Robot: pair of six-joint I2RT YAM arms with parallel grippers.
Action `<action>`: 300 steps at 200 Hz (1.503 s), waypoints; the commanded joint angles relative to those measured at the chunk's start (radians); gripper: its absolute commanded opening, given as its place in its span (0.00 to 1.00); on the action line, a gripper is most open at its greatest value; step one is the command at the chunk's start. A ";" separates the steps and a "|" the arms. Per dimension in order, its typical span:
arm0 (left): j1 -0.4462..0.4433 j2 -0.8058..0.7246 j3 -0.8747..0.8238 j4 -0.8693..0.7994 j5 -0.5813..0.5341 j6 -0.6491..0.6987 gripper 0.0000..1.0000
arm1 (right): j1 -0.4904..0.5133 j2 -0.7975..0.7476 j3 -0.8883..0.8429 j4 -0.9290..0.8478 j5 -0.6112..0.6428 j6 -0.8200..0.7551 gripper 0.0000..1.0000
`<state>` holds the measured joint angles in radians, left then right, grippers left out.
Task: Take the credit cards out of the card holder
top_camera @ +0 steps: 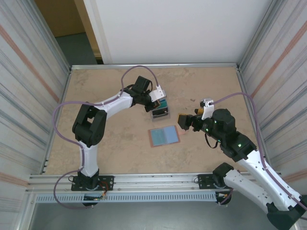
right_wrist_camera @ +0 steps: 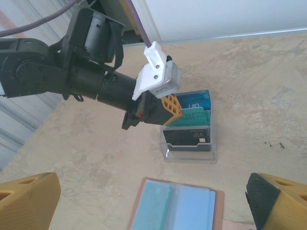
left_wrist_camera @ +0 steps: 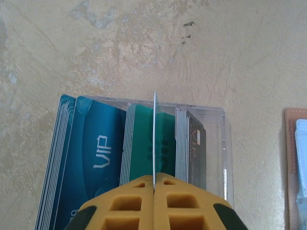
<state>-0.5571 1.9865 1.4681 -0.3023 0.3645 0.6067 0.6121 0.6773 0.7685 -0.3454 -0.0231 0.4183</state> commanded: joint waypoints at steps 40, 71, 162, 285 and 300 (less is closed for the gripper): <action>0.012 0.026 0.029 -0.043 -0.047 0.026 0.04 | -0.009 0.011 0.002 0.004 -0.012 0.017 0.99; 0.012 0.028 0.036 -0.045 -0.046 0.022 0.08 | -0.009 0.015 0.000 0.006 -0.017 0.017 0.99; 0.008 -0.043 0.031 -0.033 -0.040 -0.009 0.24 | -0.009 0.035 0.005 -0.012 -0.017 0.024 0.99; -0.077 -0.578 -0.555 0.356 -0.453 -0.429 0.99 | 0.096 0.342 0.071 -0.081 0.073 0.045 0.98; -0.110 -0.648 -0.642 0.397 -0.574 -0.502 0.99 | 0.121 0.395 0.086 -0.091 0.081 0.047 0.96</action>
<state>-0.6277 1.4418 0.9329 -0.0284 0.0196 0.2699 0.6998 1.0069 0.8021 -0.4107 0.0147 0.4450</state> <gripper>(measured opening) 0.986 0.975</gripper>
